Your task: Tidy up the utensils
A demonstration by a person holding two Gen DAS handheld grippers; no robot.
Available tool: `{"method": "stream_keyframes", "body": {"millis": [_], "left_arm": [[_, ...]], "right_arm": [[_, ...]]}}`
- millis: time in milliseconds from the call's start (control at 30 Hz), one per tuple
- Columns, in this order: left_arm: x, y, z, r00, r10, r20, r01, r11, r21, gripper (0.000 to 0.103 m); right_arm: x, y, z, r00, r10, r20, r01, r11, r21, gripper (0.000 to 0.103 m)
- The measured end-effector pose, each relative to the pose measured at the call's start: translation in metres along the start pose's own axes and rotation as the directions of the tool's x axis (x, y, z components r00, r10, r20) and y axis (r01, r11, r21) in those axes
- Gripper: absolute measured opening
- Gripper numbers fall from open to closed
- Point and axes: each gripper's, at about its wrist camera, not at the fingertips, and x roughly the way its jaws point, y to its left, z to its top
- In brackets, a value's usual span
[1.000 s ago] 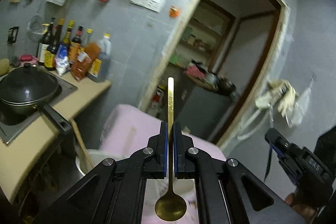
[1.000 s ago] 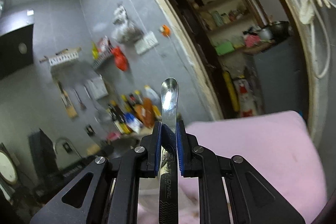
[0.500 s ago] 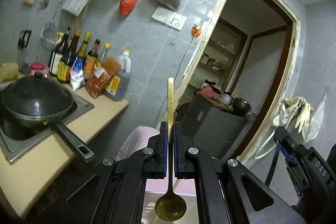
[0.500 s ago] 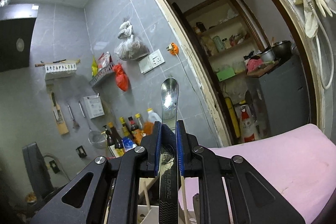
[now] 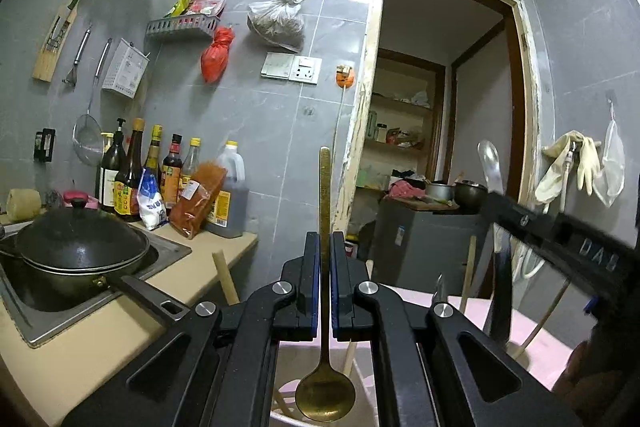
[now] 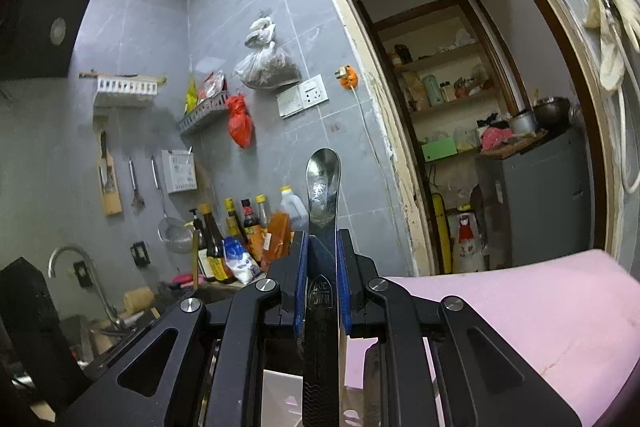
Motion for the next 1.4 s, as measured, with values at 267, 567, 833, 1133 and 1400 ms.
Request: {"method": "stream_keyframes", "body": {"millis": [267, 567, 833, 1133, 1400], "left_arm": [[0.000, -0.001, -0.007, 1.000, -0.016, -0.018, 0.016, 1.000, 0.009, 0.003], [-0.006, 0.000, -0.009, 0.997, -0.042, -0.066, 0.043, 0.999, 0.013, 0.003], [-0.012, 0.002, -0.003, 0.989, -0.084, -0.122, 0.083, 0.996, -0.011, 0.006], [-0.025, -0.005, 0.029, 0.980, -0.108, -0.168, 0.102, 0.994, -0.043, 0.029], [-0.035, -0.018, 0.051, 0.954, -0.107, -0.280, 0.106, 0.994, -0.019, 0.055]], "right_arm": [[-0.001, 0.006, -0.004, 1.000, -0.017, 0.000, 0.017, 0.999, -0.041, 0.012], [-0.008, 0.009, -0.005, 1.000, -0.025, 0.012, 0.026, 0.999, -0.034, 0.013], [-0.016, 0.007, -0.004, 0.999, -0.043, -0.001, 0.043, 0.999, -0.007, 0.015], [-0.035, 0.003, 0.017, 0.995, -0.102, -0.022, 0.102, 0.995, 0.010, 0.024], [-0.063, -0.007, 0.036, 0.979, -0.183, -0.094, 0.188, 0.981, 0.041, 0.029]]}}
